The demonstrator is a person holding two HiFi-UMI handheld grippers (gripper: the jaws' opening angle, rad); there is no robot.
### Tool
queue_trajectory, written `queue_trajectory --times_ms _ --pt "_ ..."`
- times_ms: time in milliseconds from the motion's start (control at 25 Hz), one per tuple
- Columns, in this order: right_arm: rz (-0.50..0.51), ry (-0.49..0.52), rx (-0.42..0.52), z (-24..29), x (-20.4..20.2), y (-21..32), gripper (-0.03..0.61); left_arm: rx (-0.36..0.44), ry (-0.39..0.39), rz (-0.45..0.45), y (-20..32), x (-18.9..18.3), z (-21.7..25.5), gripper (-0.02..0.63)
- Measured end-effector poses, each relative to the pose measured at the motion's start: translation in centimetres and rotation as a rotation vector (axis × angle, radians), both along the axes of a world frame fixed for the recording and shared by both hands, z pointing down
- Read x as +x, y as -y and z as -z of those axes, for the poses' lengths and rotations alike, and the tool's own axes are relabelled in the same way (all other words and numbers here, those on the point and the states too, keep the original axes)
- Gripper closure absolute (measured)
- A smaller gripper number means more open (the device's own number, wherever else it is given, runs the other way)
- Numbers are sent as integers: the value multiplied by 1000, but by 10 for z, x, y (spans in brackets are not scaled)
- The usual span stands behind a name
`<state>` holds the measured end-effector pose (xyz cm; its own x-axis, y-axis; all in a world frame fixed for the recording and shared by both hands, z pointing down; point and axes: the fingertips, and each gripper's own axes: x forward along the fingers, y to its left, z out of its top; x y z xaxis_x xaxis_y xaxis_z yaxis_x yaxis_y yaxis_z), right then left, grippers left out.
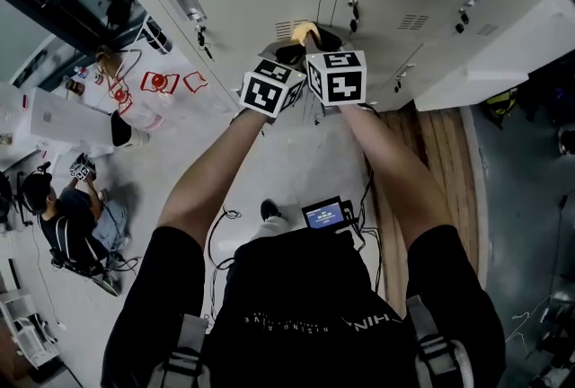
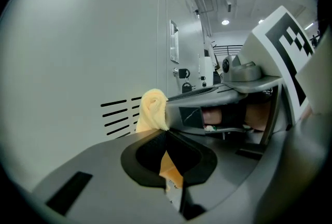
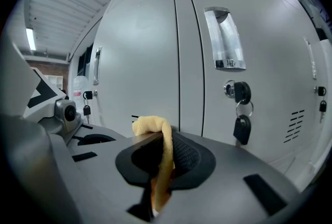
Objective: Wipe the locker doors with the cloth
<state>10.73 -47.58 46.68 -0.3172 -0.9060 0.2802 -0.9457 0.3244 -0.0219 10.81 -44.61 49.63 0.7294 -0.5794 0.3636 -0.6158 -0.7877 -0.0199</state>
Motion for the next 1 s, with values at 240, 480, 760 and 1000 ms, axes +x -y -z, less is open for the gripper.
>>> queue_trajectory --times_ms 240,480,760,1000 --pt "-15 -4 1 0 11 0 528 3 0 -19 0 11 0 594" --pt "-21 -3 -2 0 12 -1 528 -2 11 -25 -1 12 0 594" --pt "22 40 16 16 4 -20 528 47 39 -86 -21 3 17 594" --pt "73 156 60 52 -4 -45 528 140 11 -101 -43 -21 54 594"
